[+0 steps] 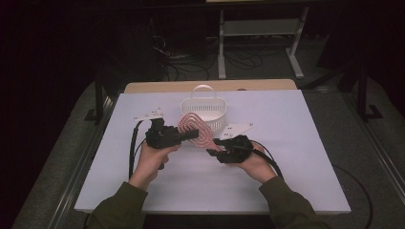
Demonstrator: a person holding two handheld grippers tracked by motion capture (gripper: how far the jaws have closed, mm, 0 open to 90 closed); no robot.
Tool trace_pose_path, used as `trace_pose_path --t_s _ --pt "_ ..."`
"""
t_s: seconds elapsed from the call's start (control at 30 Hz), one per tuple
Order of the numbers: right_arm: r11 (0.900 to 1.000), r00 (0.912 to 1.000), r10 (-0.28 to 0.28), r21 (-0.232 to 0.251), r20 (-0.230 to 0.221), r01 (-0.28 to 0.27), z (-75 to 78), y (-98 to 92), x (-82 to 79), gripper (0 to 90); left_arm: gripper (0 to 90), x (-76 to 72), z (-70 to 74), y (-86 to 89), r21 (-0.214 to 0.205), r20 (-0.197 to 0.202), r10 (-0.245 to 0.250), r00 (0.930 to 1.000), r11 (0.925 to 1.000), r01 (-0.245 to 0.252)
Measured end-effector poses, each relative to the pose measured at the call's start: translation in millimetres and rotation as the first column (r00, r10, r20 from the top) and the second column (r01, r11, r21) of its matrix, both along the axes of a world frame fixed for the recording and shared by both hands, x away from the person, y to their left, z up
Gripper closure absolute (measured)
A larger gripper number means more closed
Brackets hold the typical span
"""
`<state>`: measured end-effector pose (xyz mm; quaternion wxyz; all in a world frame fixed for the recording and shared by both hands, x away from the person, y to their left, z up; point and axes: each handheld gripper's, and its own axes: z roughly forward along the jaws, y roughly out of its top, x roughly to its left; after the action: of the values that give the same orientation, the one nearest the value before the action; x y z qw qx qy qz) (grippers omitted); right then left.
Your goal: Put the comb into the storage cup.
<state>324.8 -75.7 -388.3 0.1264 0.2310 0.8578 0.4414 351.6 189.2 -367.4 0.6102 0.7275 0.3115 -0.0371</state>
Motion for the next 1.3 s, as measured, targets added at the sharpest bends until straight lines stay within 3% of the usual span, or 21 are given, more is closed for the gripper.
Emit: trace_pose_path --t_s 0.2,0.47,0.7,1.3 --pt "0.9999 0.9996 -0.011 0.004 -0.025 0.011 0.3 -2.4 0.9 41.6 65.3 0.7 1.0 4.4 -0.005 0.003 0.011 0.9999 0.9999 -0.011" --pt "0.9972 0.997 -0.074 0.008 -0.023 0.074 2.8 -11.7 2.5 25.9 65.2 0.8 1.8 8.5 0.001 0.005 0.021 0.9998 0.9998 -0.021" --pt "0.9933 0.9919 -0.115 0.004 -0.052 0.116 0.4 -23.0 3.7 15.1 65.2 1.1 2.4 10.9 0.004 0.006 0.026 0.9997 0.9997 -0.026" --pt "0.9788 0.9751 -0.2 0.026 -0.096 0.203 -15.0 -59.8 -10.3 0.0 65.3 1.3 6.0 19.6 -0.022 0.006 0.047 0.9989 0.9986 -0.047"
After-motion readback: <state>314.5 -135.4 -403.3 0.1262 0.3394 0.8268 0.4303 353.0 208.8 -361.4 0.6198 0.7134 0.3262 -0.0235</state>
